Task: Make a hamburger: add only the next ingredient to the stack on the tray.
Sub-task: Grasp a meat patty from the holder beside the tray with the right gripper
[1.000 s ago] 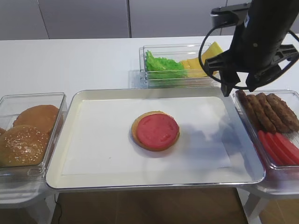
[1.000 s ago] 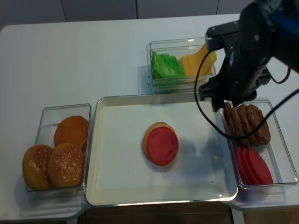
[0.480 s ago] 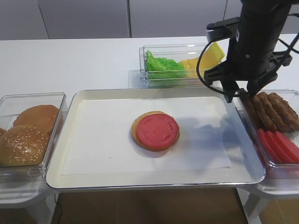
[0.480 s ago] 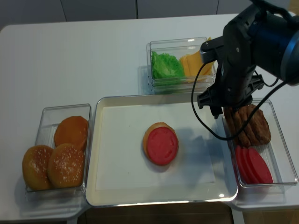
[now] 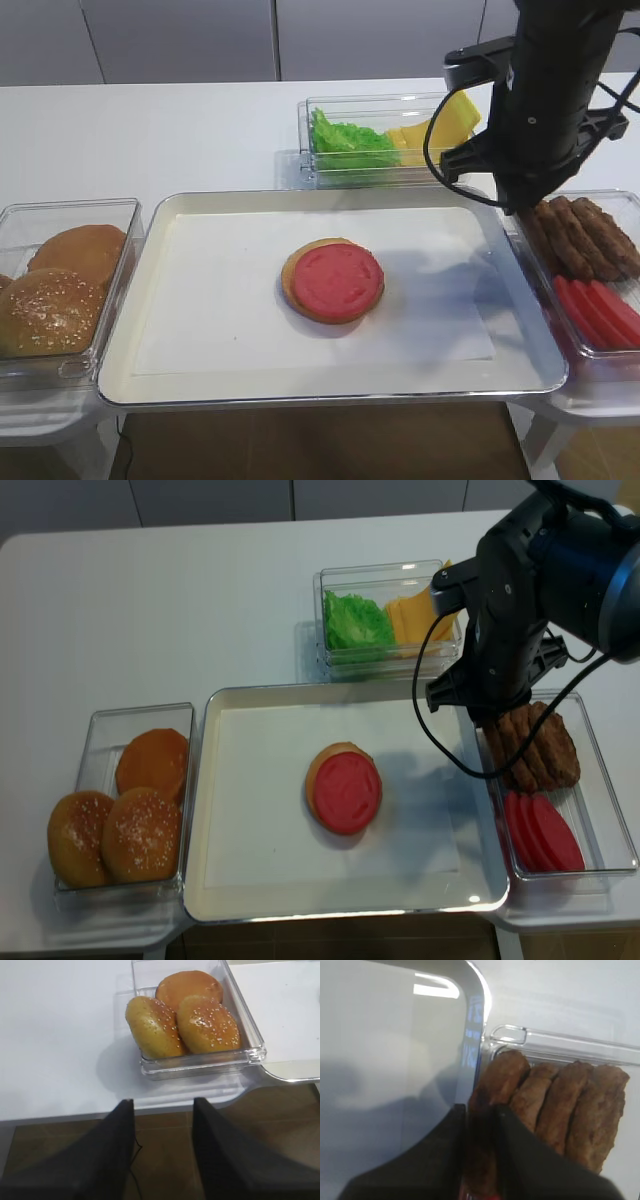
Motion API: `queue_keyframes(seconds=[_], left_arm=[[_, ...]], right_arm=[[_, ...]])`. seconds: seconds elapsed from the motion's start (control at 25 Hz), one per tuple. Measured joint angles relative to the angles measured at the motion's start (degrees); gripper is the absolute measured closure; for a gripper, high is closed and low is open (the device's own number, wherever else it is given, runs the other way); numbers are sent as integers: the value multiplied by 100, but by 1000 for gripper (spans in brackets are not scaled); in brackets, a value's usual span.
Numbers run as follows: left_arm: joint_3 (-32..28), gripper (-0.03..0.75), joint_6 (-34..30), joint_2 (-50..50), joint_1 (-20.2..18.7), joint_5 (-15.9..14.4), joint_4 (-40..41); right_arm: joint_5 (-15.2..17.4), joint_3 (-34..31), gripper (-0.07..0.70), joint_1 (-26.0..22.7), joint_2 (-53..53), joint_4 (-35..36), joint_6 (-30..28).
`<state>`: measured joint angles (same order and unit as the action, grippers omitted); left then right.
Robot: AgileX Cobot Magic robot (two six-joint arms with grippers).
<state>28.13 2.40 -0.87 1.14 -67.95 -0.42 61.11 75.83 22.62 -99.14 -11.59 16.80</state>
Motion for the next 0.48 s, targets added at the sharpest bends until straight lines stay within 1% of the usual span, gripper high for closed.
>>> queue_keyframes(seconds=[0.08,0.48], left_arm=[[0,425,0,0,0,0,0],[0,425,0,0,0,0,0]], right_arm=[[10,0,507,0,0,0,7],[35,0,508,0,36,6,115]])
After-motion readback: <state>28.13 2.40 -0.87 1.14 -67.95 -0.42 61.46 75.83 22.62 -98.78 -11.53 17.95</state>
